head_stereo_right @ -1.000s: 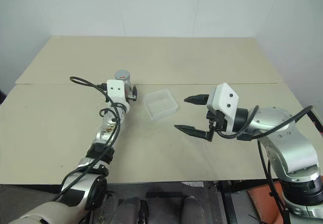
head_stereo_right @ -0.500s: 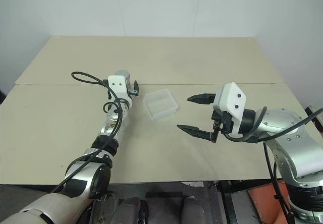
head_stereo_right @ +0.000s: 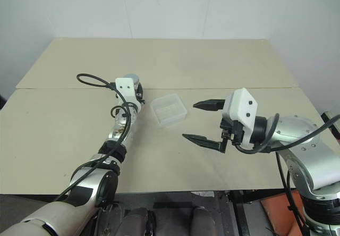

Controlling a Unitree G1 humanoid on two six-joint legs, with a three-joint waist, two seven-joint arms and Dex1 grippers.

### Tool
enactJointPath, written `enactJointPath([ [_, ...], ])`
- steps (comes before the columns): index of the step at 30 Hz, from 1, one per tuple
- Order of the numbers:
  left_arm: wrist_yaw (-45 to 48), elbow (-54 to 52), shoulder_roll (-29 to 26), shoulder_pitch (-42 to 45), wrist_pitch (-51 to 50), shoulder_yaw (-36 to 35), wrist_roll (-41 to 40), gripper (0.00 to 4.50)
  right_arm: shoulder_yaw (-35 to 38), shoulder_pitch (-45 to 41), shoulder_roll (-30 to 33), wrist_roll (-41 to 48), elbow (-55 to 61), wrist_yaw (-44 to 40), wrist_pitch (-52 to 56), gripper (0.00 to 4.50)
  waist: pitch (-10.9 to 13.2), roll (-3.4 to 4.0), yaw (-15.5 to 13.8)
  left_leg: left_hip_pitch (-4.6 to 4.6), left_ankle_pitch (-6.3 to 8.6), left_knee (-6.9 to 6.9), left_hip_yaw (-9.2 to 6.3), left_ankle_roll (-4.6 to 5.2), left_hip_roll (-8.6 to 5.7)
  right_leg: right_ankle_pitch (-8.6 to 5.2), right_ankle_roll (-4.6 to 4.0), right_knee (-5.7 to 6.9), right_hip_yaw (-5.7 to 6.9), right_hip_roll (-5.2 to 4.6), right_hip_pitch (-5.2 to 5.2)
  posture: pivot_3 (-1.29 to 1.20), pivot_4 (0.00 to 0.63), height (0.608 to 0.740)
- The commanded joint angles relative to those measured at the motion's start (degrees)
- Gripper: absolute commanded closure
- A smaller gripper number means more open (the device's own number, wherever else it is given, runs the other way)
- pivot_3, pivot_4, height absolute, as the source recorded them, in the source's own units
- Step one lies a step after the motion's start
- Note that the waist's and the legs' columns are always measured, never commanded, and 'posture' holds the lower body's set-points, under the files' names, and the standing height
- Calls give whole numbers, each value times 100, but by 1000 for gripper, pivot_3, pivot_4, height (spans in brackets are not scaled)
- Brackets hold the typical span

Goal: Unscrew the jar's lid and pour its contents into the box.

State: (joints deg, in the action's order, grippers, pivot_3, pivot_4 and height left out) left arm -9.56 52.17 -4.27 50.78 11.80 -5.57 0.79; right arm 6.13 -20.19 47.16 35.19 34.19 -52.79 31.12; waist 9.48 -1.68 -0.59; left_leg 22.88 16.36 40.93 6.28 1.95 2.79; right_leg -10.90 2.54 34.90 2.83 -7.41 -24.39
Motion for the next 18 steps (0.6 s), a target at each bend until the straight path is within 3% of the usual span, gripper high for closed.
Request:
enactJointPath([
  [1, 1274, -1372, -443, -373, -493, 152, -309, 2514, -252, -383, -192, 44, 92, 99, -33, 0, 0, 1, 59, -1, -1, -2, 1, -1, 0, 0, 0, 2, -1, 0, -2, 0, 150, 740],
  [3, 2005, -2292, -696, -665, -1108, 185, -660, 2514, -386, -562, -300, -21, -7, 147, -31, 0, 0, 1, 98, 1, -7, -3, 1, -11, 3, 0, 0, 8, -2, 0, -9, 0, 150, 740],
  [6, 3685, -4207, -1770, -1404, -2196, 228, -1473, 2514, -603, -953, -563, -82, -279, 281, 20, 0, 1, 1, 173, 3, -21, -3, 3, -36, 5, 0, 0, 13, -3, 0, -12, 0, 150, 740],
  [9, 4725, -5097, -2527, -1834, -2800, 78, -2173, 2514, -736, -1221, -753, -134, -482, 425, 130, 0, 1, 2, 144, 3, -28, -5, 2, -48, 8, -1, 1, 17, -7, 1, -18, 0, 150, 740],
  [13, 6524, -5761, -3394, -2341, -3092, -162, -3229, 2514, -922, -1784, -1121, 20, -751, 669, 575, 0, 1, 6, 99, 2, -27, -4, 4, -46, 8, -2, 0, 13, -6, 0, -18, 0, 150, 740],
  [18, 7542, -5945, -3578, -2433, -3195, -134, -3794, 2514, -1173, -2539, -1716, 319, -881, 1055, 1373, 0, 2, 7, 62, 6, -26, -4, 5, -45, 7, -3, -2, 15, -4, 1, -20, 0, 150, 740],
])
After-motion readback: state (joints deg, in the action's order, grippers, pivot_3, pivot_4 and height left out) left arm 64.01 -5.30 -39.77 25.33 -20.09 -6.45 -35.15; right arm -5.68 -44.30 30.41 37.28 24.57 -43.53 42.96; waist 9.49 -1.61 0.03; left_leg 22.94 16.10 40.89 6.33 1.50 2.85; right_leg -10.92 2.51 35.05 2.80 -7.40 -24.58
